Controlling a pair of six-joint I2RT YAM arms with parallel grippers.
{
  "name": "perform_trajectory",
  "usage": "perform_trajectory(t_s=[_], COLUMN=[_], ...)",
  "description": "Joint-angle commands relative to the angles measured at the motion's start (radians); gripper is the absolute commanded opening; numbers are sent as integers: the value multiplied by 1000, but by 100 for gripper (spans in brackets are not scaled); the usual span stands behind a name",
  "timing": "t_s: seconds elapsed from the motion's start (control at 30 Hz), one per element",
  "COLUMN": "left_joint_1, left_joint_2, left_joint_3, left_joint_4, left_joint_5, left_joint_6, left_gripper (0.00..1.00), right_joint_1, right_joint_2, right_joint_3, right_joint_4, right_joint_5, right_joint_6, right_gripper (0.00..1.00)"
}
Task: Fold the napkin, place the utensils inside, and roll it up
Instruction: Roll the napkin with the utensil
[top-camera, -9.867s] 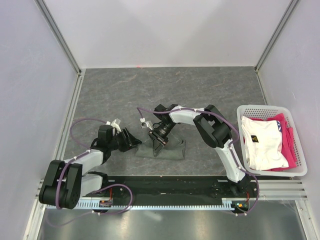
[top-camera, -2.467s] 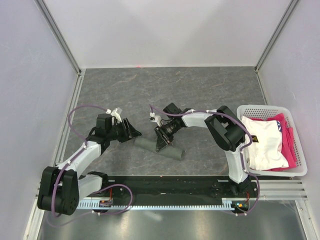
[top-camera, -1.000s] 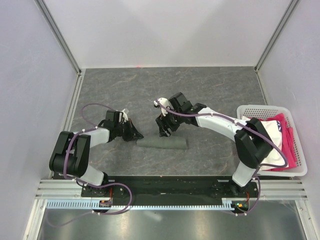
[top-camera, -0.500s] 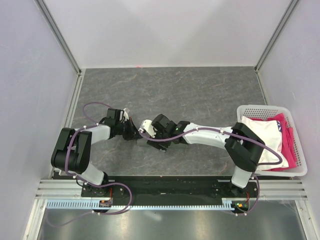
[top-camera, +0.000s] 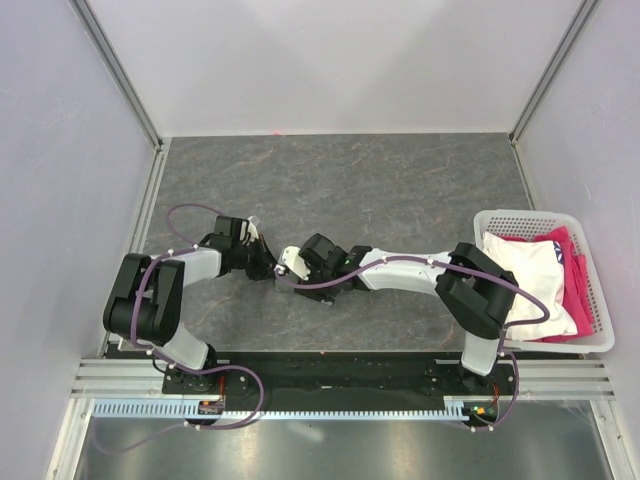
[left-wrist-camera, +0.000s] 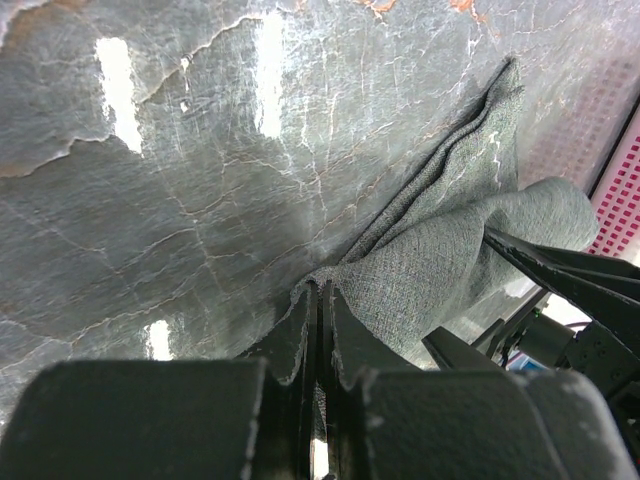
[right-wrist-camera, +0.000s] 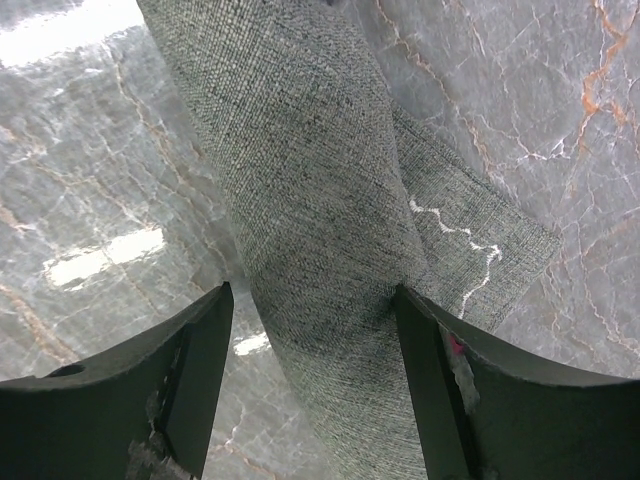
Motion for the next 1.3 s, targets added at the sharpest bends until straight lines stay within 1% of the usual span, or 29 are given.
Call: perform_trajectory(t_s=[0.0, 0.13, 0.27, 0.47, 0.6, 0.73, 0.83, 1.0, 1.13, 1.27], left_joint_1=[-11, -13, -13, -13, -13, -14, -14, -14, -14, -14], left_joint_2=[15, 17, 17, 12, 9, 4, 1, -3, -11, -19], left_joint_3=[28, 31, 33, 34, 34, 37, 37, 39, 43, 45], left_joint_4=[-13, -17, -27, -34, -39, -40, -43, -46, -50, -54], left_joint_5=[12, 11, 3, 0, 0, 1, 1, 1, -2, -9], left_joint_6=[27, 27, 29, 30, 32, 32, 32, 32, 30, 32], left_gripper=[2, 2, 2, 2, 2, 2, 2, 2, 2, 2], right_joint_1=[1, 2, 12, 16, 15, -1, -27, -77, -105, -111], right_joint_2=[13, -13, -26, -37, -76, -72, -64, -52, -43, -37], right_joint_3=[-4, 10, 42, 56, 36, 11, 2, 4, 7, -3], right_joint_4=[20, 16, -26, -59, -72, -76, -78, -112, -147, -168], right_joint_5=[49, 28, 29, 120, 134, 147, 114, 9, -87, -130], right_joint_6=[-23, -34, -38, -38, -29, -24, -17, -5, 6, 29], right_gripper=[74, 74, 75, 76, 84, 85, 86, 86, 85, 82])
